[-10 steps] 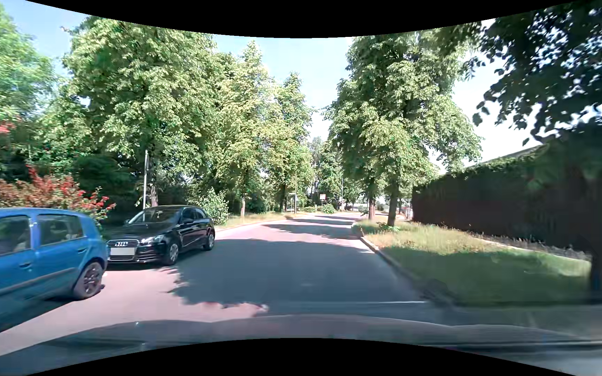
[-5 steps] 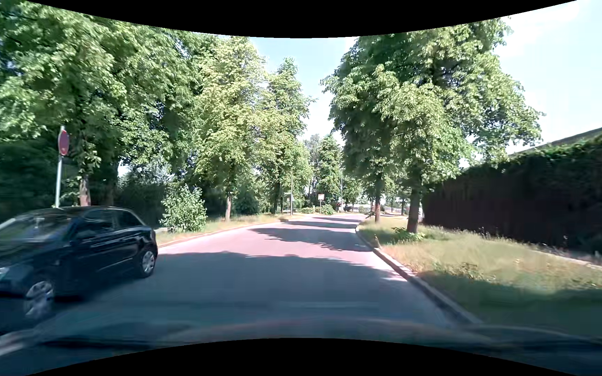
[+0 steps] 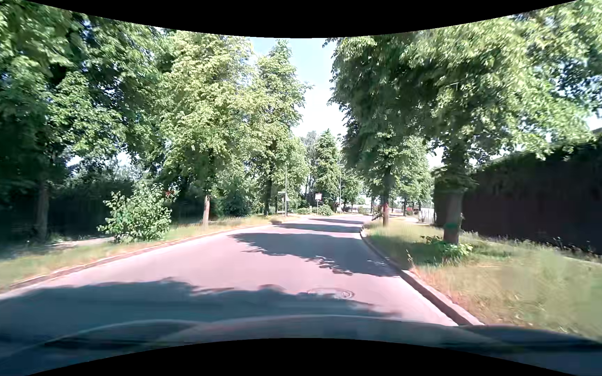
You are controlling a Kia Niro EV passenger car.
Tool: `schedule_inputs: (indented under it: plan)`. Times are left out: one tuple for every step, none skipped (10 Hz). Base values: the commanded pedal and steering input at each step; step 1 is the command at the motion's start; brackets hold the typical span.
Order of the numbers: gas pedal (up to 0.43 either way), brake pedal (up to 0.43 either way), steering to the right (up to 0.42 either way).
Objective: Follow the waypoints while adhering to traffic rules and regulations
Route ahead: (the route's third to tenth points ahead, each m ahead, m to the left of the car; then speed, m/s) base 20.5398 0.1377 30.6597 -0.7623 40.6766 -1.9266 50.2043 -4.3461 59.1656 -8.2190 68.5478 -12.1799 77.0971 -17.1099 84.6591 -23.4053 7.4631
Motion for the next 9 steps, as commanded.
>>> schedule_inputs:
  plan:
    - [0.0, 0.0, 0.014]
    - [0.0, 0.0, 0.014]
    - [0.0, 0.0, 0.014]
    - [0.0, 0.0, 0.014]
    - [0.0, 0.0, 0.014]
    - [0.0, 0.0, 0.014]
    - [0.0, 0.0, 0.014]
    - [0.039, 0.0, 0.014]
    - [0.248, 0.0, 0.014]
